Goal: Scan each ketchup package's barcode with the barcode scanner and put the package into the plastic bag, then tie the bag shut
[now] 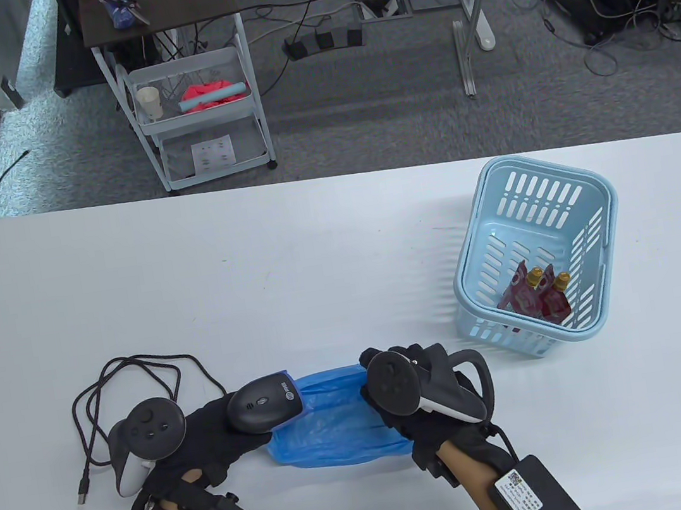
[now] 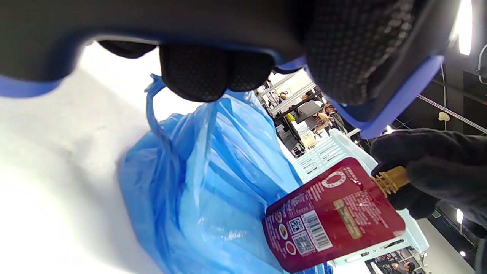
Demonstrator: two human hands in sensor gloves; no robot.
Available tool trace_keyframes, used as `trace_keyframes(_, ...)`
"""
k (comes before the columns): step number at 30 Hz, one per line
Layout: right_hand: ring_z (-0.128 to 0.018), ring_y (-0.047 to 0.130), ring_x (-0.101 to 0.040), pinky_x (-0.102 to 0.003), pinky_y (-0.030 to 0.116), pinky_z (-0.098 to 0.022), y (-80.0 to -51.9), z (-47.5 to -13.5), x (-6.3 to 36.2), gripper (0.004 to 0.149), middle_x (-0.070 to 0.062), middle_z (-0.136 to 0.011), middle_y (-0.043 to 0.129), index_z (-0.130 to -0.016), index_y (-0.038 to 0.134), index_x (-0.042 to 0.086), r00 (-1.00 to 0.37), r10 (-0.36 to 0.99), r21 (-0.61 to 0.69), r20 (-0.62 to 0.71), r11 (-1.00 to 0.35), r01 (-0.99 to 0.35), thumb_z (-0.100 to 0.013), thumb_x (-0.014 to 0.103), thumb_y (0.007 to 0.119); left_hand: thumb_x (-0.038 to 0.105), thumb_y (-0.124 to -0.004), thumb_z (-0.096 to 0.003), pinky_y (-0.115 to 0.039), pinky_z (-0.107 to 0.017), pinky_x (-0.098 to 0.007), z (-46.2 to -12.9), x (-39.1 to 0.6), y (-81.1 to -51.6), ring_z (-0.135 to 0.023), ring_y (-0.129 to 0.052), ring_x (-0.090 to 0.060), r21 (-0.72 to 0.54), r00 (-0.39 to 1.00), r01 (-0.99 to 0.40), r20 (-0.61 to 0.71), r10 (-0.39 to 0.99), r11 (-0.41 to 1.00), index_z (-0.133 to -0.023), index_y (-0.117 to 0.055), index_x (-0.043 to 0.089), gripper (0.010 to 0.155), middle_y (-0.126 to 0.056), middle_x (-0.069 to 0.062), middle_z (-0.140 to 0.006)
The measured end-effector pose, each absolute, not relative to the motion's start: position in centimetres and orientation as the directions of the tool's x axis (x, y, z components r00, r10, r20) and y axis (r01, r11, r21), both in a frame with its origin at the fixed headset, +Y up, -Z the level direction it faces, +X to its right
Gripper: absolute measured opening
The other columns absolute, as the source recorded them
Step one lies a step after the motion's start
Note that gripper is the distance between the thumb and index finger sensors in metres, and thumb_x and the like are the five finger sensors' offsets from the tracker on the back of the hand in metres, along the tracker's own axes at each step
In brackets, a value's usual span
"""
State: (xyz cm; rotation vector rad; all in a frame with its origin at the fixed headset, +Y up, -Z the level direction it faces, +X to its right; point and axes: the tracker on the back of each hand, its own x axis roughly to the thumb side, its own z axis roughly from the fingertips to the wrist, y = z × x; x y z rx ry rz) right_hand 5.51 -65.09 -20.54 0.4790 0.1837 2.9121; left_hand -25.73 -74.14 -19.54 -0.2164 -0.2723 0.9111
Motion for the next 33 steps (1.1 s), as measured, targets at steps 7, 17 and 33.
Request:
trace_keyframes(7, -0.074, 0.082, -0.044, -0.051, 0.074, -0.051, -63.2, -21.0, 6.8, 0.06, -0.02, -0.091, 0.081, -0.102, 0.066, 0.011, -0.937, 0.222, 0.105, 0.27, -0.974, -0.2, -0.054, 0.045, 0.074, 0.05, -0.09, -0.0407, -0.081, -0.057, -0.048, -19.5, -25.8, -74.1, -0.064, -0.101, -0.025, -0.293, 0.58, -0.75, 0.139, 0.802, 0.593, -0.086, -0.085, 0.025, 0.052, -0.091, 0.005, -0.083)
trace_keyframes(17, -0.079, 0.077, -0.047, -0.054, 0.072, -0.055, -59.9, -23.0, 12.6, 0.059, -0.023, -0.097, 0.076, -0.104, 0.064, 0.011, -0.982, 0.172, 0.005, 0.081, -0.985, -0.172, -0.055, 0.041, 0.073, 0.05, -0.09, -0.041, -0.081, -0.057, -0.048, -19.5, -26.0, -74.2, -0.064, -0.101, -0.026, -0.29, 0.583, -0.751, 0.132, 0.802, 0.594, -0.086, -0.085, 0.025, 0.052, -0.091, 0.005, -0.083)
trace_keyframes(33, -0.085, 0.072, -0.049, -0.056, 0.069, -0.058, -61.4, -26.6, 21.4, 0.058, -0.024, -0.108, 0.063, -0.108, 0.058, 0.011, -0.949, 0.119, 0.114, -0.292, -0.981, -0.158, -0.056, 0.031, 0.073, 0.05, -0.09, -0.041, -0.081, -0.057, -0.049, -19.6, -26.1, -74.2, -0.064, -0.101, -0.026, -0.29, 0.59, -0.747, 0.125, 0.798, 0.598, -0.086, -0.085, 0.025, 0.052, -0.091, 0.005, -0.083)
